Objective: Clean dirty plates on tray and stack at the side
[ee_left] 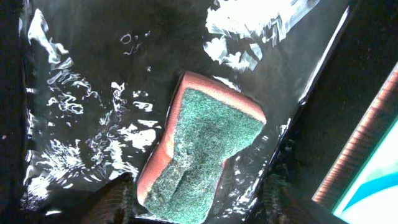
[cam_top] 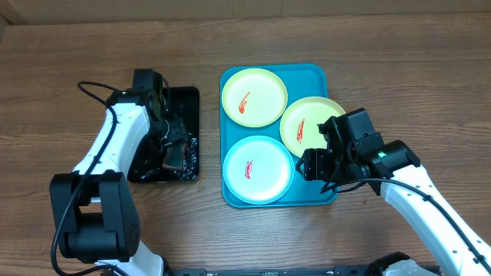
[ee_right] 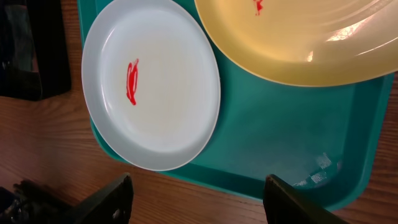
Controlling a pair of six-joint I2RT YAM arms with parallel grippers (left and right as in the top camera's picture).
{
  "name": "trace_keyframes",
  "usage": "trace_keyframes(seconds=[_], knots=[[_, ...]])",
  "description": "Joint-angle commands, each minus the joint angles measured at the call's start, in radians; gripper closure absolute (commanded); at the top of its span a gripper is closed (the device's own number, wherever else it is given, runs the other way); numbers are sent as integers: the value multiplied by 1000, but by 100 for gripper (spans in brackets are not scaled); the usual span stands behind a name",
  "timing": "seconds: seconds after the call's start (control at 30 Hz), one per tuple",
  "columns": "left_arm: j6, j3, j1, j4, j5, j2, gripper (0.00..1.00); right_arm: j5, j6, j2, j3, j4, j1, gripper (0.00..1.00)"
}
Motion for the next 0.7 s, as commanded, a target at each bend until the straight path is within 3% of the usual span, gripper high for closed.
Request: trace_keyframes(seconds=[0.0, 0.27, 0.43, 0.47, 0.67], knots=[[41, -5, -5, 14, -11, 18, 42, -2, 1, -12, 25, 3, -3, 31], [80, -70, -45, 98, -18, 86, 58, -1, 1, -12, 25, 4, -3, 31], [78, -87, -55, 106, -16, 175, 93, 6, 0, -12, 25, 20, -3, 31], [76, -87, -55, 106, -16, 187, 96, 9, -2, -12, 25, 27, -3, 32], [45, -37, -55, 53, -2, 175, 96, 123, 14, -12, 25, 44, -4, 41]])
